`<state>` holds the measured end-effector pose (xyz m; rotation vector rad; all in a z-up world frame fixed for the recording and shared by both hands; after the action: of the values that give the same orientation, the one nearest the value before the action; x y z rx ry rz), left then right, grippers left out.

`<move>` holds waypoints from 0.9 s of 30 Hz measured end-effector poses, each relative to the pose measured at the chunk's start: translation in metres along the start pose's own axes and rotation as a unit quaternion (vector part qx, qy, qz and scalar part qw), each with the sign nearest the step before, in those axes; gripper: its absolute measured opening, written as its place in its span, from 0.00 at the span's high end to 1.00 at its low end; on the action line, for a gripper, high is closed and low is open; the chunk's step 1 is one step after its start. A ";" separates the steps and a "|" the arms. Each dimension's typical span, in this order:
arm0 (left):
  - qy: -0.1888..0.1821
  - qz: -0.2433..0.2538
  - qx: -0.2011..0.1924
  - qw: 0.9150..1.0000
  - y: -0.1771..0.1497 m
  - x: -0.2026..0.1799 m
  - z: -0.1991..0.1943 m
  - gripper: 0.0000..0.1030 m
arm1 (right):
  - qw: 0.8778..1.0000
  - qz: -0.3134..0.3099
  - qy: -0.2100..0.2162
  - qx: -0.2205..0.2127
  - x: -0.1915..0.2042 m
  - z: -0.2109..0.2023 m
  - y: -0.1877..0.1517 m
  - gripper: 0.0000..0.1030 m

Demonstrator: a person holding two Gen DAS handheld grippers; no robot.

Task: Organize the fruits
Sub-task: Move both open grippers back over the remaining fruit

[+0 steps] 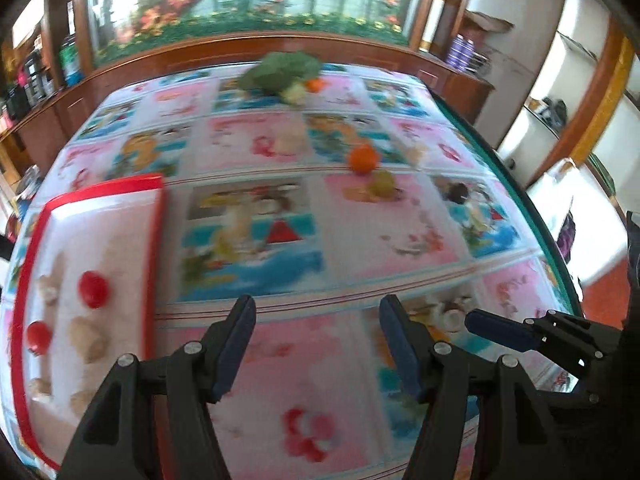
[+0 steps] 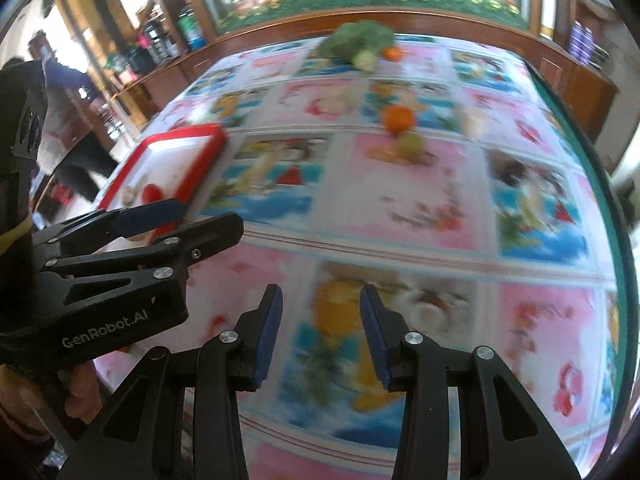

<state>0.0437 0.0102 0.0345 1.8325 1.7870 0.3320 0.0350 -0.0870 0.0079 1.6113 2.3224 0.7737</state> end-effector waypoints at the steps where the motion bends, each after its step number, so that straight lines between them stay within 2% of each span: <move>1: -0.003 0.005 0.003 1.000 0.000 -0.008 0.002 0.35 | 1.000 0.006 -0.004 0.000 -0.008 -0.003 -0.003 0.61; 7: -0.021 0.029 0.022 0.999 -0.001 -0.049 0.018 0.35 | 0.998 0.049 -0.024 -0.003 -0.052 -0.017 -0.024 0.61; 15: -0.022 0.046 0.039 0.998 0.003 -0.082 0.039 0.35 | 0.995 0.095 -0.038 -0.008 -0.098 -0.028 -0.040 0.61; 22: -0.008 0.025 0.060 0.998 0.017 -0.082 0.064 0.35 | 0.993 0.111 -0.040 -0.010 -0.124 -0.027 -0.039 0.61; 27: 0.015 0.005 0.066 0.998 0.034 -0.068 0.078 0.35 | 0.993 0.109 -0.039 -0.014 -0.142 -0.019 -0.023 0.61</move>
<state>0.1080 -0.0715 0.0026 1.9368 1.8594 0.2526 0.0619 -0.2286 -0.0049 1.8692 2.0964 0.7684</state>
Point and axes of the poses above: each gripper's, at about its wrist camera, not at the fingertips, and z roughly the way its jaws point, x to its left, y to its top, the point moved 4 cm from there along z, roughly the way its jaws point, and after that the axes turned 8 degrees about -z, right-handed, at the moved point
